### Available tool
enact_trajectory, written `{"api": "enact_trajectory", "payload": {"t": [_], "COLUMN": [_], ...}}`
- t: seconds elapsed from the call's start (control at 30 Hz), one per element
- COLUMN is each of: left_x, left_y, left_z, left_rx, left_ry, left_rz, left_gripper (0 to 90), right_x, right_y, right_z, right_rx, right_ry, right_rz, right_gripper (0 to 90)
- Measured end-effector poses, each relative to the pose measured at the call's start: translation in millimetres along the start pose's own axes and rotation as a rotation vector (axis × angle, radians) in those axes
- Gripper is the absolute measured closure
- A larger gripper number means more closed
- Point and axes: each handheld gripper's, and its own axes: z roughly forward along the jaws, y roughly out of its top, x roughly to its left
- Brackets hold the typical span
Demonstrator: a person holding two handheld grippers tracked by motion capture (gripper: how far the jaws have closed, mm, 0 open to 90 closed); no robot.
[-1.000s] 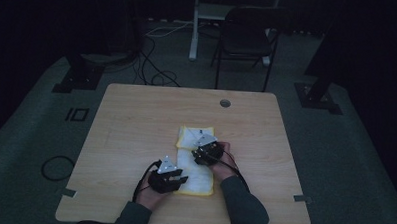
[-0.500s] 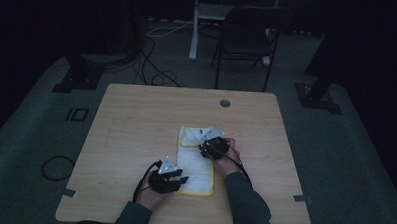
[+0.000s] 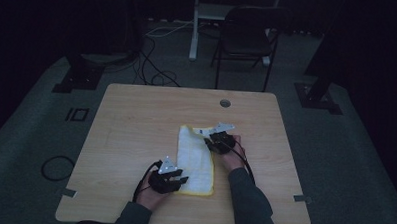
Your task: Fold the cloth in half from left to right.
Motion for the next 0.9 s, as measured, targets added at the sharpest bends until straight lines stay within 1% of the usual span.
{"api": "enact_trajectory", "payload": {"t": [0.23,0.3,0.53,0.7,0.83,0.9], "left_x": [0.2,0.3,0.0,-0.2,3.8,6.8], "left_y": [0.0,0.1,-0.1,1.3,4.0,5.4], "left_z": [-0.1,-0.1,-0.3,-1.4,-3.3,-5.4], "left_rx": [0.003,0.003,0.001,-0.004,-0.012,-0.020], "left_ry": [-0.001,0.000,0.000,0.000,0.008,0.013], "left_rz": [0.002,0.005,0.001,0.000,-0.005,-0.015], "left_gripper": [60.7,60.7,60.7,60.7,60.4,60.3], "right_x": [-6.4,-11.1,-23.3,-28.7,-30.6,-32.0], "right_y": [-0.3,-1.4,-5.3,-8.2,-7.7,-7.2], "right_z": [4.0,4.4,0.1,-3.1,-4.4,-4.7], "right_rx": [0.012,0.021,0.032,0.036,0.032,0.032], "right_ry": [-0.012,-0.023,-0.065,-0.074,-0.079,-0.081], "right_rz": [0.013,0.029,0.058,0.073,0.079,0.082], "right_gripper": [67.4,66.5,64.0,62.6,61.3,60.6]}}
